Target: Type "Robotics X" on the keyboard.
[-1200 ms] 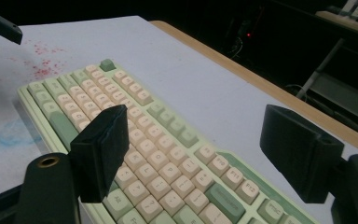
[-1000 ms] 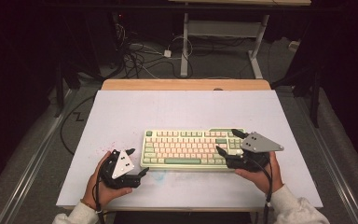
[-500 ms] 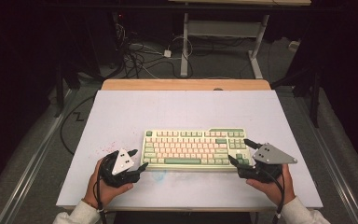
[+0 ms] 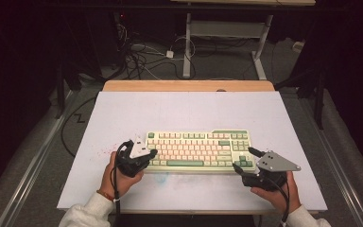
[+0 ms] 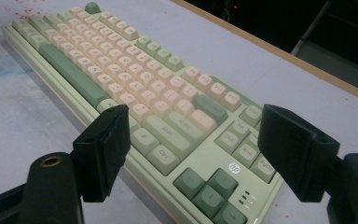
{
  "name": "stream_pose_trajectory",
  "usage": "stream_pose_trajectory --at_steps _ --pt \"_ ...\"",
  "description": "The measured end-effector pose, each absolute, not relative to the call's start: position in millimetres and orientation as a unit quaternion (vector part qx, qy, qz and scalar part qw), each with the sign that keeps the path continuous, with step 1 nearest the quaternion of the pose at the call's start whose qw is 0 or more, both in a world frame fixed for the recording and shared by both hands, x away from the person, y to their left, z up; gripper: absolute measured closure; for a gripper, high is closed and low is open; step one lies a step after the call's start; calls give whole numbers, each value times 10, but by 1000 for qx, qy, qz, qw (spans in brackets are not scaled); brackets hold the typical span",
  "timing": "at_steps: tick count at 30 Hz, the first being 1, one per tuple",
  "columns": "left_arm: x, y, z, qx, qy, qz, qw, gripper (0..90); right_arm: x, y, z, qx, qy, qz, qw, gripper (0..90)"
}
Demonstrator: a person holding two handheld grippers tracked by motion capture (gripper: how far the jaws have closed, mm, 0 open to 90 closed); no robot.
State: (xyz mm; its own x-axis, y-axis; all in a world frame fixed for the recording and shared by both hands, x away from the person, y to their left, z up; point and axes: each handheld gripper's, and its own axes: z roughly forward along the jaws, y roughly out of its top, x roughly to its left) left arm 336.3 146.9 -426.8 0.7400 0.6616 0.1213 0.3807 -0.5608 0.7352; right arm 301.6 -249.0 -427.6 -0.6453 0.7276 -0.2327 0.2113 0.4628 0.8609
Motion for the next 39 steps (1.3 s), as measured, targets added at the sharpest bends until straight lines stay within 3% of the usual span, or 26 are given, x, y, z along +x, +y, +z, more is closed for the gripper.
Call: stream_pose_trajectory --at_steps 20,39 --pt "3893 792 -4279 897 272 148 315 876 3057 -2500 -4295 292 805 423 295 260" --pt "4084 670 -4377 906 282 140 284 875 3069 -2501 -4293 285 806 428 291 260"
